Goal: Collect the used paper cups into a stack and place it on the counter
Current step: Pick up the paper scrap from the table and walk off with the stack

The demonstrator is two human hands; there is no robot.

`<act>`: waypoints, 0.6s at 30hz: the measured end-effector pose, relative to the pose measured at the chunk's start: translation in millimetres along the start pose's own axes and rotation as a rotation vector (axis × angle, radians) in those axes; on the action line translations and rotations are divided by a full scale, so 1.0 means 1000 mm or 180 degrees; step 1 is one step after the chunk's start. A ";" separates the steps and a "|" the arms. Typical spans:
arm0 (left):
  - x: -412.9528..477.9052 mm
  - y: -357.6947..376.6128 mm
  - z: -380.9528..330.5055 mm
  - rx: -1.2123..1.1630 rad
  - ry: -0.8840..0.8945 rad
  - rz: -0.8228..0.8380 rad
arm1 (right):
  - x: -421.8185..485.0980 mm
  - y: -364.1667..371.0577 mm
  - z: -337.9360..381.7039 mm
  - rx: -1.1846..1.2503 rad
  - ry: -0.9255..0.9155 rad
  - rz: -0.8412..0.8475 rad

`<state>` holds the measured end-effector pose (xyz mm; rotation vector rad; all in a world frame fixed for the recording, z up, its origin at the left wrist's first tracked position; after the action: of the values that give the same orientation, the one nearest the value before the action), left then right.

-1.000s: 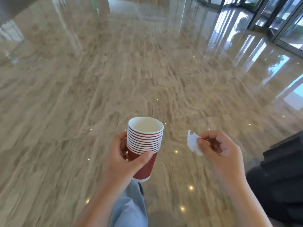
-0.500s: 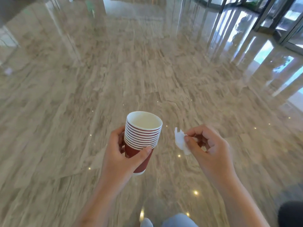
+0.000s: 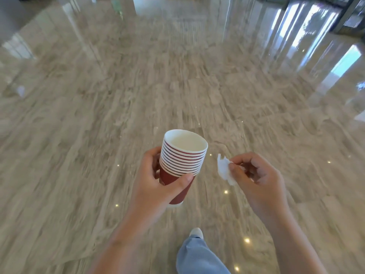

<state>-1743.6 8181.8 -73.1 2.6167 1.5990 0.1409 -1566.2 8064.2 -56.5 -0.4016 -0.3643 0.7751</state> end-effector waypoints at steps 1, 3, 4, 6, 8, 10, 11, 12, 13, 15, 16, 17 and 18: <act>0.026 0.006 -0.006 0.0044 0.0061 0.0061 | 0.024 0.004 0.001 0.0044 -0.0038 0.0013; 0.076 0.014 -0.017 0.0119 0.0216 0.0130 | 0.071 0.010 0.003 0.0103 -0.0115 0.0022; 0.099 0.016 -0.019 0.0145 0.0272 0.0126 | 0.093 0.013 0.004 0.0100 -0.0126 0.0014; 0.139 0.018 -0.019 0.0126 0.0272 0.0052 | 0.136 0.021 0.001 0.0062 -0.0069 0.0017; 0.176 0.017 -0.013 0.0023 0.0213 -0.0066 | 0.175 0.031 -0.004 0.0056 0.0024 0.0040; 0.214 0.014 -0.001 -0.0057 0.0105 -0.0139 | 0.214 0.044 -0.011 0.0069 0.0088 0.0100; 0.234 0.012 0.005 -0.0069 0.0043 -0.0145 | 0.234 0.053 -0.014 0.0074 0.0112 0.0143; 0.256 0.011 0.011 -0.0082 -0.0007 -0.0145 | 0.255 0.062 -0.017 0.0069 0.0129 0.0176; 0.278 0.008 0.017 -0.0113 -0.0037 -0.0149 | 0.277 0.071 -0.019 0.0057 0.0138 0.0182; 0.326 0.000 0.025 -0.0186 -0.0062 -0.0174 | 0.322 0.091 -0.021 0.0048 0.0137 0.0129; 0.352 -0.005 0.028 -0.0207 -0.0064 -0.0197 | 0.345 0.102 -0.020 0.0030 0.0115 0.0107; 0.378 -0.011 0.031 -0.0216 -0.0069 -0.0225 | 0.368 0.114 -0.018 -0.0006 0.0095 0.0099; 0.405 -0.017 0.031 -0.0222 -0.0078 -0.0251 | 0.393 0.127 -0.015 -0.0047 0.0087 0.0096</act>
<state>-1571.3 8550.2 -89.6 2.4903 1.6552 0.1565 -1376.3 8430.8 -63.8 -0.4319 -0.3393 0.7959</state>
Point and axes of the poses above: each hand's wrist, its own x-axis towards the middle knuckle, its own y-axis out of the palm, z = x × y, the point moved 4 cm from there along x, towards the middle knuckle, and after that the axes turned 14 degrees about -x, right-handed, at the moved point
